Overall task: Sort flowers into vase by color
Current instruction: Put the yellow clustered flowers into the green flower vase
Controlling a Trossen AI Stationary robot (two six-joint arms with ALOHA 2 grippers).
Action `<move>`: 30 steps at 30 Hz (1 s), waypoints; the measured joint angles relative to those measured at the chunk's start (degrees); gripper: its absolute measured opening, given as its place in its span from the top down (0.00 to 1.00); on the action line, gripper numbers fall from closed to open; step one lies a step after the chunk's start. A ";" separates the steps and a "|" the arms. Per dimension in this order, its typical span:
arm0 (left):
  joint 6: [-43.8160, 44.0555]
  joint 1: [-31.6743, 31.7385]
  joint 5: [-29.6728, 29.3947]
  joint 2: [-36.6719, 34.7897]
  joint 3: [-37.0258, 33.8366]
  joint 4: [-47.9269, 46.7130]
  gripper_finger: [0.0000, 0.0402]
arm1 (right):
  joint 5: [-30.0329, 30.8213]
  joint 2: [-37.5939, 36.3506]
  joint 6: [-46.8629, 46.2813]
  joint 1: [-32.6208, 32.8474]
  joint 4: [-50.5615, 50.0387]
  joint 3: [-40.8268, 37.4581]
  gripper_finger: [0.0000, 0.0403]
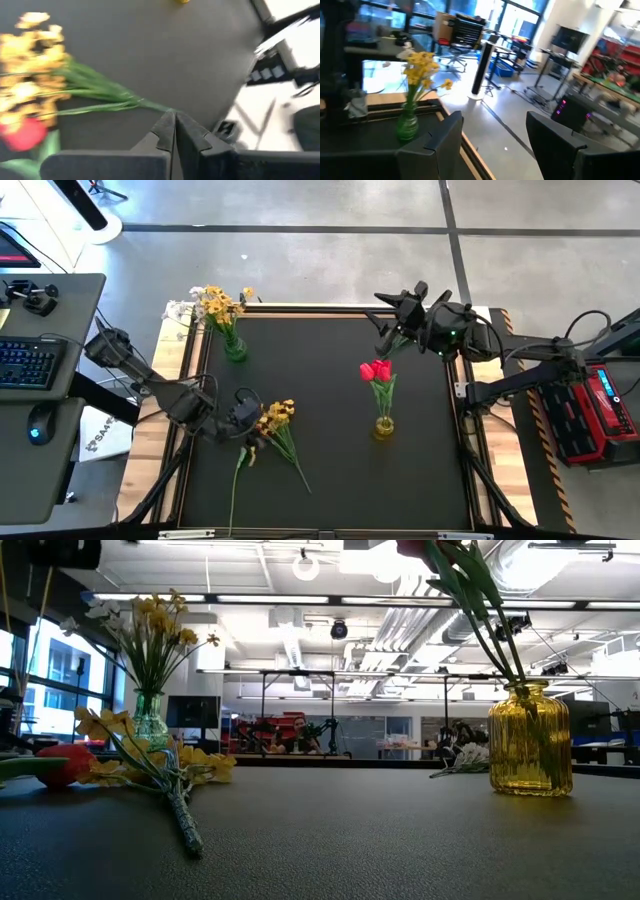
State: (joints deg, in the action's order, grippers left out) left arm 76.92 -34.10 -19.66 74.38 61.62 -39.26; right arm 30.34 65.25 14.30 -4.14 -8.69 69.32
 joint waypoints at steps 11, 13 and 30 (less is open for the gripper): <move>12.05 0.38 4.48 14.98 0.14 26.19 0.92 | -1.48 -0.41 5.33 0.00 0.76 0.00 0.49; 16.51 -0.07 5.73 16.77 0.14 28.05 0.91 | -1.46 -0.52 5.28 0.00 0.48 0.00 0.49; 41.86 -3.31 2.50 17.76 0.08 0.19 0.70 | -1.41 -3.12 1.58 0.00 -5.78 -0.02 0.49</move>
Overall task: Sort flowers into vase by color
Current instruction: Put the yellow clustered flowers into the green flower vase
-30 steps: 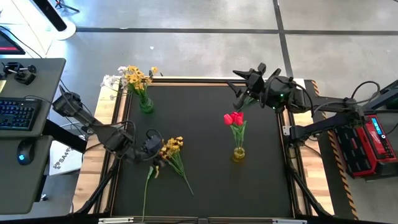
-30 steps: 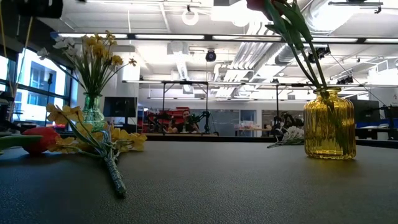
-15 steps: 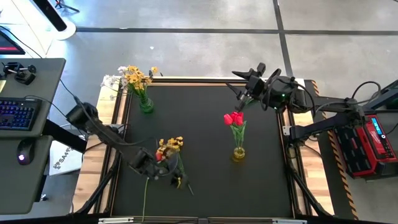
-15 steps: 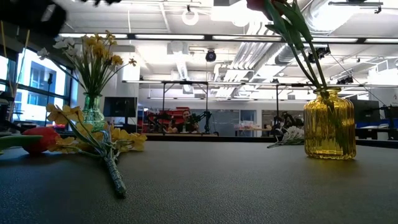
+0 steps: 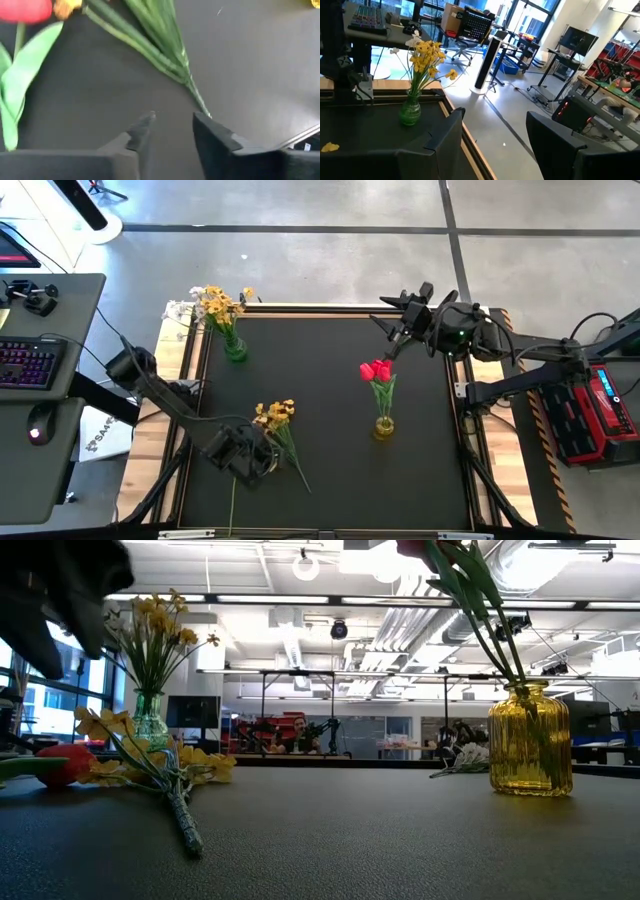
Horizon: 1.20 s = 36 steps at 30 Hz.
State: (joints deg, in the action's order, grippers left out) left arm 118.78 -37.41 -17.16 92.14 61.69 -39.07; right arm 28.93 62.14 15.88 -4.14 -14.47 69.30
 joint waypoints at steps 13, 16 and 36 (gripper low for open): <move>-12.05 11.03 9.20 6.96 0.00 0.39 0.36 | 0.11 0.01 -3.38 0.00 -5.73 0.00 0.49; -16.21 13.21 10.10 7.84 0.00 0.56 0.35 | 0.72 0.01 -4.07 0.00 -6.23 0.00 0.49; -53.39 28.16 19.64 7.73 0.05 -5.34 0.39 | 2.56 0.01 -5.57 0.00 -9.43 -0.02 0.49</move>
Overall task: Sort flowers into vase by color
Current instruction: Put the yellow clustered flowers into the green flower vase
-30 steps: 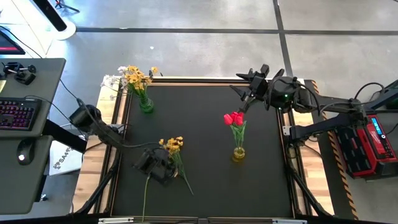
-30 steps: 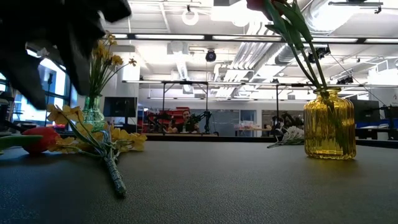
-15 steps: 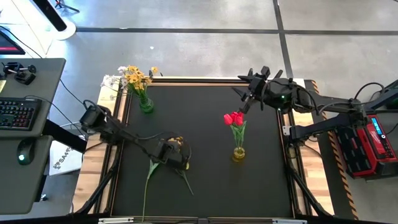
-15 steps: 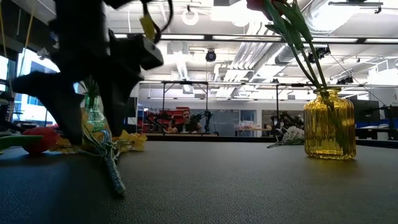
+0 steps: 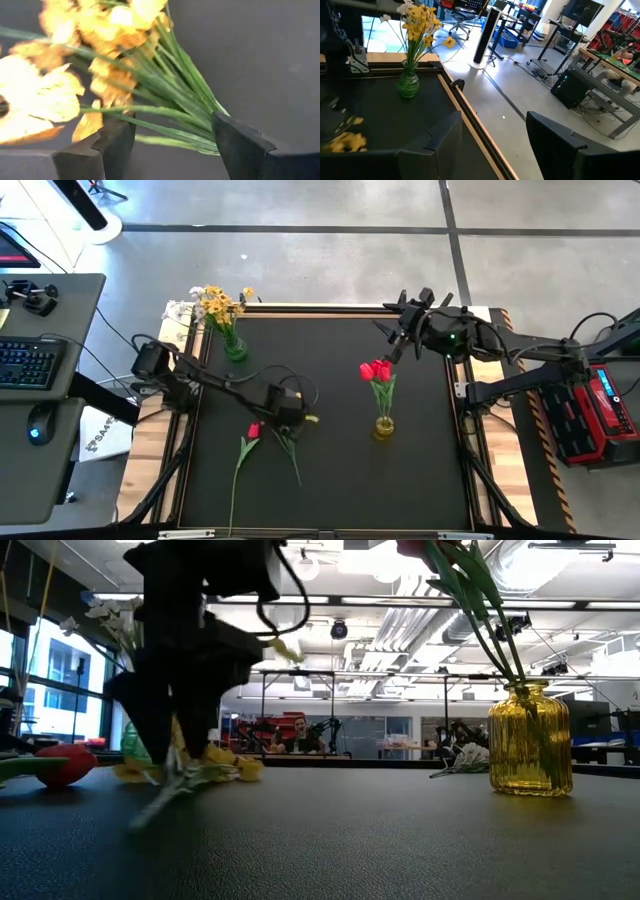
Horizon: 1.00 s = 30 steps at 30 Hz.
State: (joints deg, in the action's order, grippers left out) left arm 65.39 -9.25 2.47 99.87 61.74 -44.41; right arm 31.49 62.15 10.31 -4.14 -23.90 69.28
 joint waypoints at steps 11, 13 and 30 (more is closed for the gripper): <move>20.29 -9.58 -1.69 -4.17 1.81 -3.42 0.39 | 0.00 0.00 -1.20 0.00 0.13 0.00 0.49; 24.92 -12.19 -2.75 -3.07 1.85 -1.43 0.39 | 0.00 0.00 -1.22 0.00 0.13 0.00 0.49; 15.08 -6.92 -6.32 5.68 1.85 1.29 0.39 | -0.21 0.02 -1.44 0.00 -0.74 0.00 0.49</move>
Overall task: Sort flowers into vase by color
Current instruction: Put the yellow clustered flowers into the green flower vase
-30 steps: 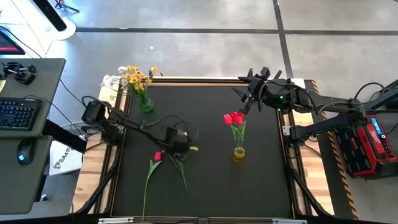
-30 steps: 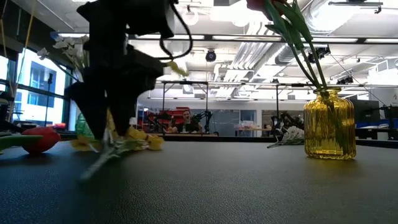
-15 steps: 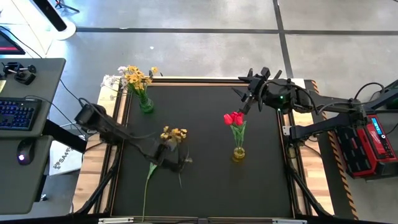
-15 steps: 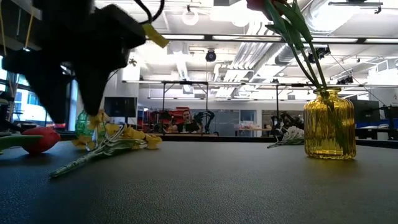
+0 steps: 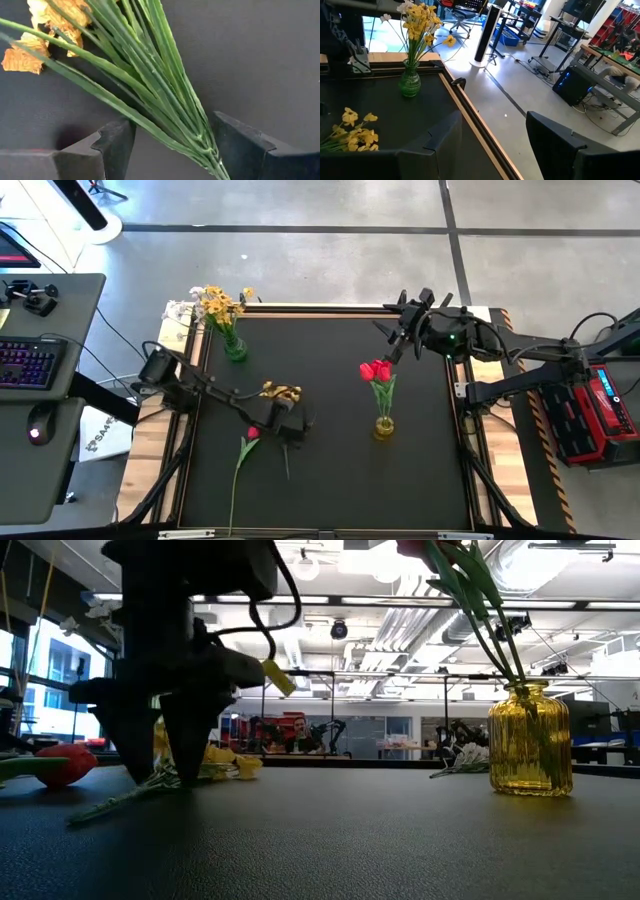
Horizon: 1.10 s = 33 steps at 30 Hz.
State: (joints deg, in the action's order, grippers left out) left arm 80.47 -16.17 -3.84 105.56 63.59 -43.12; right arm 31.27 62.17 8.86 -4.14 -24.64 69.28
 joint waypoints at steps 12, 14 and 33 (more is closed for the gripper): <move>-10.63 3.98 5.50 0.46 0.02 -0.74 0.54 | -0.09 0.00 0.02 0.00 -1.08 -0.02 0.49; -12.35 4.24 6.24 0.45 0.00 -1.08 0.61 | -0.11 0.00 -0.02 0.00 -1.08 -0.02 0.49; -24.52 -5.22 -35.45 -25.68 -0.17 -2.38 0.98 | -31.39 0.02 4.78 1.99 19.81 -0.02 0.49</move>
State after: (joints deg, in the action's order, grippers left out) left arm 55.95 -21.39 -39.30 79.88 63.42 -45.51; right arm -0.12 62.19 13.64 -2.15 -4.83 69.25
